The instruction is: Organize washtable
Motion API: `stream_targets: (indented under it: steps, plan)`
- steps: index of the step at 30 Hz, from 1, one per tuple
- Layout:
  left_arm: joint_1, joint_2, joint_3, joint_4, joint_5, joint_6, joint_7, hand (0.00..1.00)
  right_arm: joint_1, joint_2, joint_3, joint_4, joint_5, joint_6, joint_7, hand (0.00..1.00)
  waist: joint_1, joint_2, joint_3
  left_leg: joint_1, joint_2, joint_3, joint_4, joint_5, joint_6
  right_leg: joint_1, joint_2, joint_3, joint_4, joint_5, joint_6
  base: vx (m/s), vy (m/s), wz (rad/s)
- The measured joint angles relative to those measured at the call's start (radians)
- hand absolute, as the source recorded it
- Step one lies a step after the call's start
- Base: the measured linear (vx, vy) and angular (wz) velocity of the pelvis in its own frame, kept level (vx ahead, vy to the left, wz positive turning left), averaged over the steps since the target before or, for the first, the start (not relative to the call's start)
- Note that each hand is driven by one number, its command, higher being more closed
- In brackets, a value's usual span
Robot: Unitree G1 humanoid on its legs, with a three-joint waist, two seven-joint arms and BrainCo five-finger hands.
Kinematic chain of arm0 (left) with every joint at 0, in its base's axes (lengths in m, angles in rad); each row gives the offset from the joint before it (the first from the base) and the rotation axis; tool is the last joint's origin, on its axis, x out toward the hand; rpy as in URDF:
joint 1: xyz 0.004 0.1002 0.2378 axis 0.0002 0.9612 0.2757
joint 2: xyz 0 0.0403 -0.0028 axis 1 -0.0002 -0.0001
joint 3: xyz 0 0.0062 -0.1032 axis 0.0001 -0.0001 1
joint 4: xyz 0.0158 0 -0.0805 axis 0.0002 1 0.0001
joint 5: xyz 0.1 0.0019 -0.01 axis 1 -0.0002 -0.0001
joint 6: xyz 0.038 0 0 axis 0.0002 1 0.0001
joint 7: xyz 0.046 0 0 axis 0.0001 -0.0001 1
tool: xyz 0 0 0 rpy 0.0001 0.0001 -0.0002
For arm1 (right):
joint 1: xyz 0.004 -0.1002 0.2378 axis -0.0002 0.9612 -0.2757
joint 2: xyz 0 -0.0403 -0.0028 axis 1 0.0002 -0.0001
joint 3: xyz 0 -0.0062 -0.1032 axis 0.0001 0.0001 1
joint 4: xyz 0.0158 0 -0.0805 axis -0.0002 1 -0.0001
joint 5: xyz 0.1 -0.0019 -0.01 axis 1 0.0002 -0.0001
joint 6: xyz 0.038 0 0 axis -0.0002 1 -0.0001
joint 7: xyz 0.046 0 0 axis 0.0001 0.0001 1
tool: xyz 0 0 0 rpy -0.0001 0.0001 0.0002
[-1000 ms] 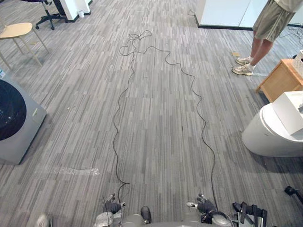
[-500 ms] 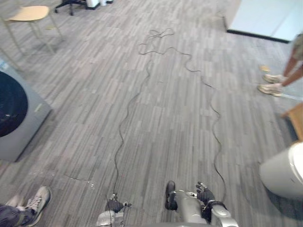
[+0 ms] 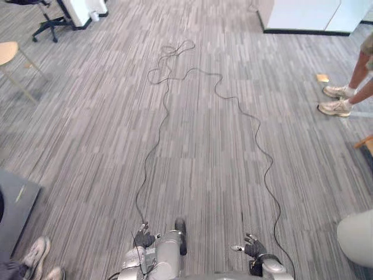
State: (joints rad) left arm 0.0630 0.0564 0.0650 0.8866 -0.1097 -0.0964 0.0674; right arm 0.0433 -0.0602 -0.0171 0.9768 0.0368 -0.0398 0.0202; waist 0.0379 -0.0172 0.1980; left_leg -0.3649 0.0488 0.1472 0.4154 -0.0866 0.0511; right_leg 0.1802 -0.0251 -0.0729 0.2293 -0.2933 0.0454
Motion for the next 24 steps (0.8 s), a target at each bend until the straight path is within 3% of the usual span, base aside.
stream_targets:
  steps: [1,2,3,4,5,7,9,11,12,13,14,15,16,17,18,19,20,22,23,24]
  plan:
    - [-0.003,0.016,-0.022,0.009,0.000,0.000,0.000,0.00,-0.003,0.001,-0.005,0.003,-0.001,0.001,0.004,0.00,0.003,-0.016,0.000,0.033,-0.012,0.011,-0.001,-0.034,0.008,-0.087,-0.025,0.005,0.227,0.005,0.018,0.61,0.223,0.01]
    - [-0.005,0.034,-0.038,0.012,0.000,0.004,-0.001,0.00,-0.004,0.007,-0.006,0.005,-0.001,0.001,0.004,0.00,-0.004,-0.042,0.005,0.095,-0.043,0.011,-0.017,-0.074,0.024,-0.180,-0.068,0.003,0.477,0.042,0.093,0.61,0.244,0.11]
    - [-0.005,0.038,-0.043,0.016,0.000,0.006,0.000,0.00,-0.004,0.009,-0.006,0.007,-0.002,0.000,0.004,0.00,-0.014,-0.048,0.008,0.131,-0.056,0.007,-0.022,-0.095,0.032,-0.211,-0.084,-0.001,0.580,0.044,0.096,0.61,0.216,0.30]
    - [0.003,0.040,-0.058,0.019,0.000,0.012,0.000,0.00,-0.007,0.003,-0.011,0.008,-0.003,0.000,0.004,0.00,-0.023,-0.043,0.013,0.220,-0.061,0.002,-0.040,-0.130,0.042,-0.252,-0.108,-0.036,0.695,0.025,0.062,0.63,0.176,0.17]
    - [0.006,0.036,-0.069,0.020,-0.003,0.012,0.001,0.00,-0.007,-0.006,-0.011,0.007,-0.005,-0.002,0.004,0.00,-0.023,-0.021,0.023,0.322,-0.060,0.000,-0.096,-0.149,0.042,-0.293,-0.120,-0.109,0.712,-0.003,0.015,0.75,0.177,0.09]
    - [0.001,0.032,-0.074,0.029,-0.006,0.012,0.001,0.00,-0.008,-0.014,0.003,-0.010,-0.007,-0.012,0.005,0.00,-0.032,-0.007,0.025,0.448,-0.046,-0.014,-0.195,-0.151,0.043,-0.374,-0.112,-0.208,0.604,-0.037,-0.033,0.68,0.105,0.14]
    - [-0.016,0.023,-0.076,0.029,-0.006,0.012,0.002,0.00,-0.022,-0.016,0.004,-0.025,-0.004,-0.027,0.006,0.00,-0.048,-0.001,0.028,0.519,-0.032,-0.030,-0.272,-0.154,0.042,-0.489,-0.088,-0.265,0.418,-0.018,-0.029,0.67,0.041,0.34]
    - [-0.022,0.024,-0.093,0.029,-0.005,0.012,0.003,0.00,-0.041,-0.009,0.000,-0.031,0.002,-0.029,0.005,0.00,-0.081,-0.010,0.032,0.595,-0.033,-0.056,-0.330,-0.162,0.027,-0.549,-0.061,-0.260,0.073,0.138,0.001,0.64,-0.028,0.67]
    - [-0.012,0.023,-0.096,0.029,-0.005,0.011,0.003,0.00,-0.038,-0.004,-0.004,-0.033,0.005,-0.028,0.004,0.00,-0.082,-0.017,0.032,0.672,-0.034,-0.074,-0.321,-0.221,-0.031,-0.561,-0.053,-0.215,-0.024,0.211,-0.011,1.00,-0.137,1.00]
    - [-0.001,0.012,-0.095,0.030,-0.004,0.010,0.004,0.00,-0.039,-0.009,-0.007,-0.034,0.009,-0.028,0.005,0.00,-0.089,0.002,0.026,0.680,-0.007,-0.113,-0.217,-0.264,-0.057,-0.561,-0.034,-0.167,0.065,0.329,-0.095,1.02,-0.168,0.94]
    - [0.002,0.010,-0.093,0.030,-0.003,0.010,0.003,0.00,-0.038,-0.011,-0.014,-0.034,0.010,-0.028,0.006,0.00,-0.088,0.010,0.022,0.656,0.006,-0.123,-0.145,-0.265,-0.062,-0.559,-0.033,-0.169,0.096,0.336,-0.104,0.92,-0.209,0.81]
    - [0.004,-0.002,-0.092,0.030,-0.002,0.010,0.004,0.00,-0.038,-0.025,-0.025,-0.038,0.010,-0.027,0.006,0.00,-0.086,0.034,0.018,0.584,0.040,-0.124,0.056,-0.243,-0.101,-0.529,-0.018,-0.186,0.127,0.323,-0.111,0.75,-0.177,0.44]
    - [0.012,-0.024,-0.066,0.030,-0.002,0.011,0.001,0.00,-0.039,-0.039,-0.021,-0.051,0.010,-0.024,0.006,0.00,-0.081,0.086,0.035,0.492,0.105,-0.116,0.309,-0.131,-0.197,-0.462,0.023,-0.204,0.109,0.277,-0.123,0.89,-0.186,0.23]
    - [0.026,-0.039,-0.045,0.027,-0.004,0.011,0.001,0.00,-0.040,-0.052,-0.018,-0.053,0.010,-0.019,0.004,0.00,-0.076,0.114,0.045,0.416,0.150,-0.113,0.481,-0.022,-0.229,-0.403,0.052,-0.203,0.079,0.258,-0.134,0.73,-0.117,-0.07]
    - [0.030,-0.043,-0.031,0.026,-0.005,0.011,0.002,0.00,-0.041,-0.056,-0.018,-0.052,0.011,-0.017,0.003,0.00,-0.071,0.121,0.048,0.371,0.174,-0.092,0.580,-0.030,-0.218,-0.365,0.069,-0.201,0.057,0.247,-0.138,0.71,-0.092,-0.20]
    - [0.032,-0.039,-0.012,0.024,-0.006,0.011,0.002,0.00,-0.042,-0.050,-0.019,-0.040,0.012,-0.004,0.003,0.00,-0.064,0.116,0.053,0.299,0.205,-0.040,0.702,-0.066,-0.180,-0.272,0.085,-0.185,0.006,0.224,-0.145,0.67,-0.078,-0.21]
    - [0.033,-0.012,-0.009,0.011,-0.008,0.007,0.003,0.00,-0.037,-0.031,-0.019,-0.022,0.014,0.003,0.002,0.00,-0.051,0.069,0.064,0.218,0.198,0.021,0.697,-0.113,-0.153,-0.155,0.077,-0.165,-0.080,0.205,-0.144,0.79,-0.103,-0.20]
    - [0.034,-0.004,0.002,-0.007,-0.017,-0.002,0.003,0.00,-0.039,-0.017,-0.018,-0.009,0.021,0.004,0.002,0.00,-0.037,0.052,0.058,0.147,0.182,0.074,0.606,-0.148,-0.125,-0.087,0.066,-0.144,-0.134,0.208,-0.137,0.57,-0.070,-0.29]
    - [0.032,-0.005,0.011,-0.026,-0.017,-0.008,0.003,0.00,-0.047,-0.008,-0.018,-0.008,0.031,0.005,0.001,0.00,-0.019,0.032,0.063,0.081,0.157,0.108,0.455,-0.159,-0.106,-0.042,0.053,-0.123,-0.171,0.198,-0.119,0.49,0.007,-0.48]
    - [0.031,-0.006,0.021,-0.038,-0.018,-0.018,0.002,0.00,-0.056,-0.001,-0.019,0.000,0.032,0.005,0.001,0.00,-0.012,0.028,0.067,0.039,0.117,0.101,0.229,-0.150,-0.112,0.001,0.036,-0.112,-0.201,0.183,-0.096,0.59,0.059,-0.51]
